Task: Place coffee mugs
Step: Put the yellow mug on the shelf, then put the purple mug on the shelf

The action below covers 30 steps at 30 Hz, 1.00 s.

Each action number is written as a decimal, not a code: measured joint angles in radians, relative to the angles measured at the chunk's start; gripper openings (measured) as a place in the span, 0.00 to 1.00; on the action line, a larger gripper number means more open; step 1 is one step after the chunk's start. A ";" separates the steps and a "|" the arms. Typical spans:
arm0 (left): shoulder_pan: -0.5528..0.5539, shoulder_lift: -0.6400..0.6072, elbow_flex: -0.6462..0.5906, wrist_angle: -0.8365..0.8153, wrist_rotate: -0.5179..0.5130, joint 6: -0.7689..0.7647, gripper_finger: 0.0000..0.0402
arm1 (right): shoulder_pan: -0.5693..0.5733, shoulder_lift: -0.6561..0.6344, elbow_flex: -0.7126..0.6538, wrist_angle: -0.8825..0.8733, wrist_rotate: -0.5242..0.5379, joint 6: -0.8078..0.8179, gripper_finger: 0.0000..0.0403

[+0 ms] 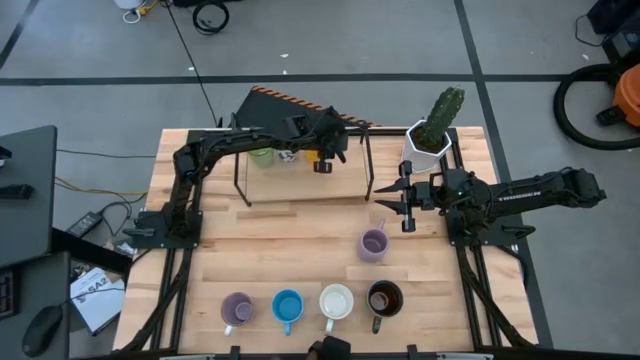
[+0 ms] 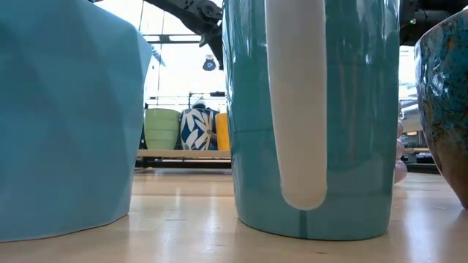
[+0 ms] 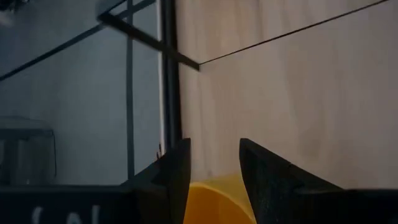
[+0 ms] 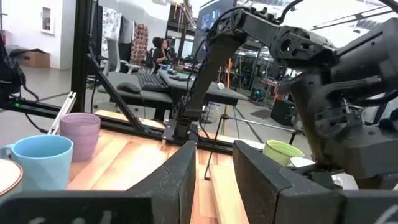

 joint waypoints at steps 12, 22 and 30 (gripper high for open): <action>0.018 0.006 0.000 -0.050 0.003 -0.022 0.35 | 0.000 0.001 0.000 -0.003 0.000 0.000 0.28; 0.007 0.002 0.000 -0.051 -0.029 -0.009 0.35 | 0.000 0.001 0.000 -0.004 0.000 0.000 0.28; -0.134 -0.058 0.024 -0.056 0.090 0.020 0.35 | 0.003 -0.003 0.000 -0.013 0.011 0.000 0.28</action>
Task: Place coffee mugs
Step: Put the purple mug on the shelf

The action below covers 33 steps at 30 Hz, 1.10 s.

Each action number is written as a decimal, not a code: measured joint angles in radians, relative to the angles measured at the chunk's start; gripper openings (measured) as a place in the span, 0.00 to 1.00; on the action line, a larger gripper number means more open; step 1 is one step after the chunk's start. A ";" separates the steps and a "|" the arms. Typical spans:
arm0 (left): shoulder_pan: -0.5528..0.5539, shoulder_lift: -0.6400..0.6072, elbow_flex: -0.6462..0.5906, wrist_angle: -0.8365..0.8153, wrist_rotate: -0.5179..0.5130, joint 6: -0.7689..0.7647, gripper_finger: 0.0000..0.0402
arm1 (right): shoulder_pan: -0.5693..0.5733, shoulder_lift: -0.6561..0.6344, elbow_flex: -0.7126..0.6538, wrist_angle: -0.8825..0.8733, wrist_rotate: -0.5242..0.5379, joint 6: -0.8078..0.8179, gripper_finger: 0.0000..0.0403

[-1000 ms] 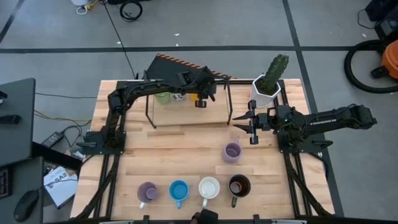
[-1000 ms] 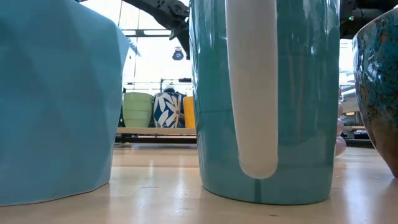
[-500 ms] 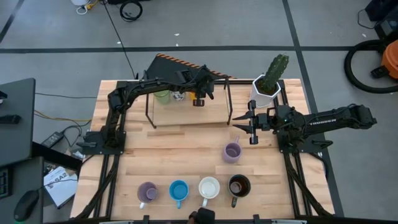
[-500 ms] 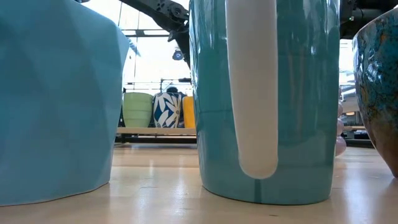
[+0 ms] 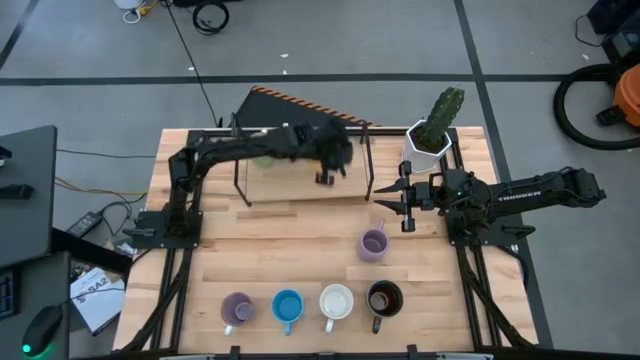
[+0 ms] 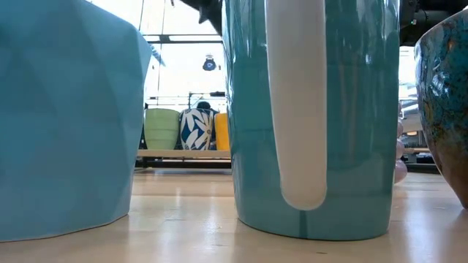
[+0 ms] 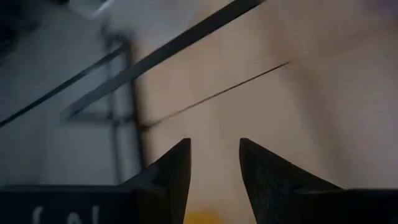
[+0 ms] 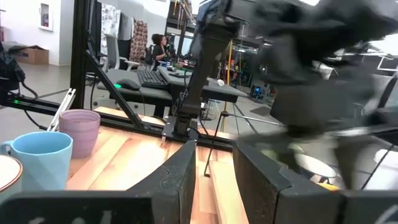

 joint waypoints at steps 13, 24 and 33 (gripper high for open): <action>-0.280 0.023 -0.002 -0.072 0.084 -0.066 0.35 | 0.013 -0.120 0.000 -0.071 0.142 0.085 0.28; -0.352 0.084 -0.002 0.114 0.161 -0.046 0.35 | 0.135 -0.334 0.000 -0.235 0.120 0.187 0.28; -0.359 0.146 -0.003 0.179 0.240 0.106 0.35 | 0.204 -0.461 0.000 -0.389 0.129 0.174 0.28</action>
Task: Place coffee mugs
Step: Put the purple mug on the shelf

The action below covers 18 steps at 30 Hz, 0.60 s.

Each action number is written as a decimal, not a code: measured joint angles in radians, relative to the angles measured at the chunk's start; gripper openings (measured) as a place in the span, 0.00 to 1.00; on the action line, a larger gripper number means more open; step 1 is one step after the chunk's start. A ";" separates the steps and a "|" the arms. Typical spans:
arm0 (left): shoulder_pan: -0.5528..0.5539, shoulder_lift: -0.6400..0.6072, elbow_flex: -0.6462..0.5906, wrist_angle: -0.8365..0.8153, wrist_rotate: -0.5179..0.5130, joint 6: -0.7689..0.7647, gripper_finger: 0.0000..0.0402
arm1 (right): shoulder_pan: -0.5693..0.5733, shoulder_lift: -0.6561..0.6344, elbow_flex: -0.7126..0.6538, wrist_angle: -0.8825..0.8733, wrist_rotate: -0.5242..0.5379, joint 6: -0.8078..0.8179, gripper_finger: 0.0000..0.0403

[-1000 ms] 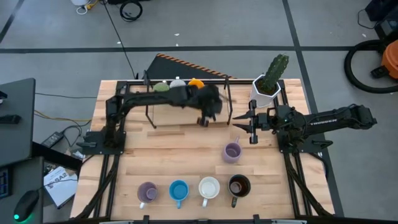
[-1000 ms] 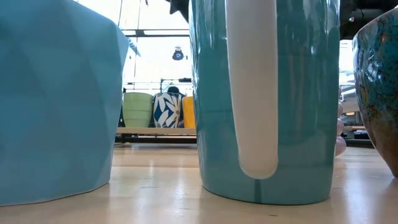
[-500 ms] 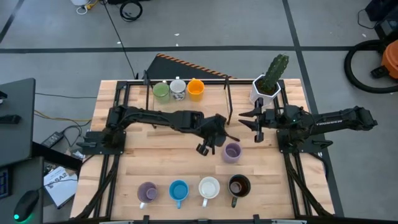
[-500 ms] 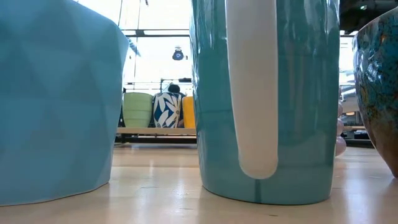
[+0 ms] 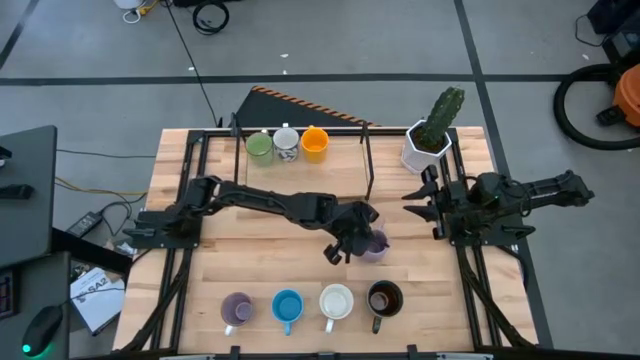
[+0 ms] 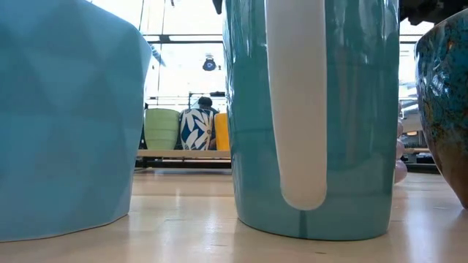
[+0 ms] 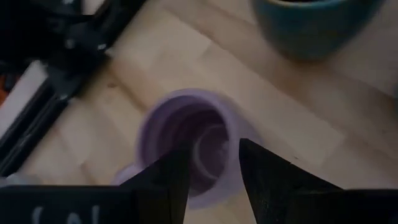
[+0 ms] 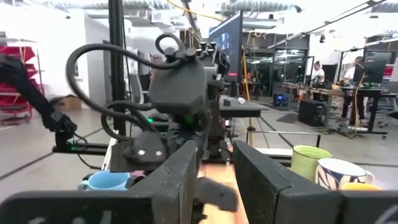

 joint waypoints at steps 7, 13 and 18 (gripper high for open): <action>0.001 0.024 0.000 -0.004 0.079 0.022 0.35 | 0.000 0.006 0.000 -0.015 0.028 -0.012 0.28; 0.005 0.052 0.000 -0.013 0.064 0.040 0.35 | 0.000 0.013 0.000 -0.015 0.035 -0.013 0.28; -0.001 0.051 0.001 -0.012 0.002 0.073 0.35 | 0.000 0.014 0.000 -0.014 0.037 -0.020 0.28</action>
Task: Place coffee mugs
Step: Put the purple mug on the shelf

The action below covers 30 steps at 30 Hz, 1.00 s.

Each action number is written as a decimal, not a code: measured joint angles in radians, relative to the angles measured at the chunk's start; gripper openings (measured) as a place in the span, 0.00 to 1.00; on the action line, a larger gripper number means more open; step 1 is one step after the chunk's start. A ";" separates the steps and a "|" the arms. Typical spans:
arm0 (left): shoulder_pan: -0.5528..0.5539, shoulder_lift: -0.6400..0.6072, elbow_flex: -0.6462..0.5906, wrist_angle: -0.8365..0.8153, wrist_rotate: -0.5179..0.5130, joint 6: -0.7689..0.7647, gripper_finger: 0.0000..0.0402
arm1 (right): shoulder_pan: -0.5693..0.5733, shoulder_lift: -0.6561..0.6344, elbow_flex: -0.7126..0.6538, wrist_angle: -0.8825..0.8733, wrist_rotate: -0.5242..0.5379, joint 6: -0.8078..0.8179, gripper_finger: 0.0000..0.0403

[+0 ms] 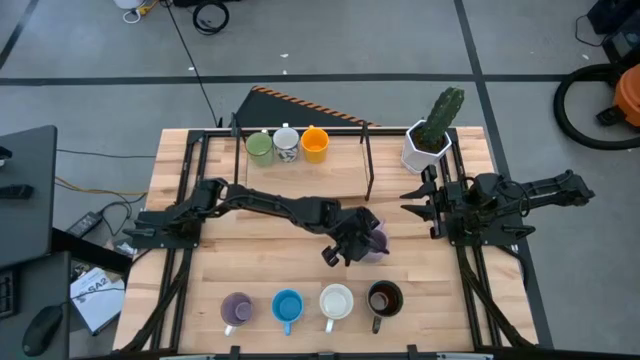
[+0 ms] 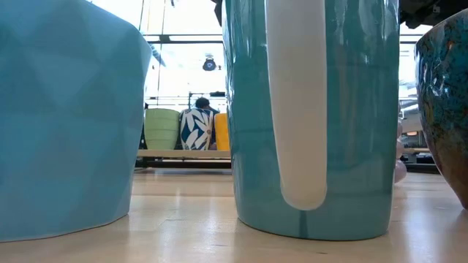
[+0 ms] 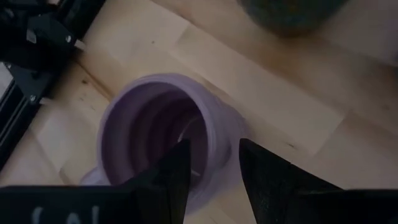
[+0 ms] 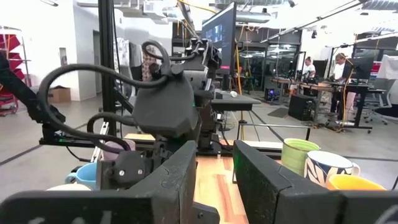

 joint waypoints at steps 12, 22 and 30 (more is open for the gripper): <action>0.000 0.011 0.000 -0.048 -0.031 0.045 0.32 | 0.000 0.000 0.000 0.000 0.000 0.000 0.28; 0.002 0.011 -0.002 -0.093 -0.059 0.046 0.10 | -0.001 0.000 0.000 0.000 0.000 0.000 0.28; 0.024 -0.112 -0.001 -0.282 -0.072 0.044 0.10 | -0.001 0.007 0.000 -0.007 0.000 0.000 0.28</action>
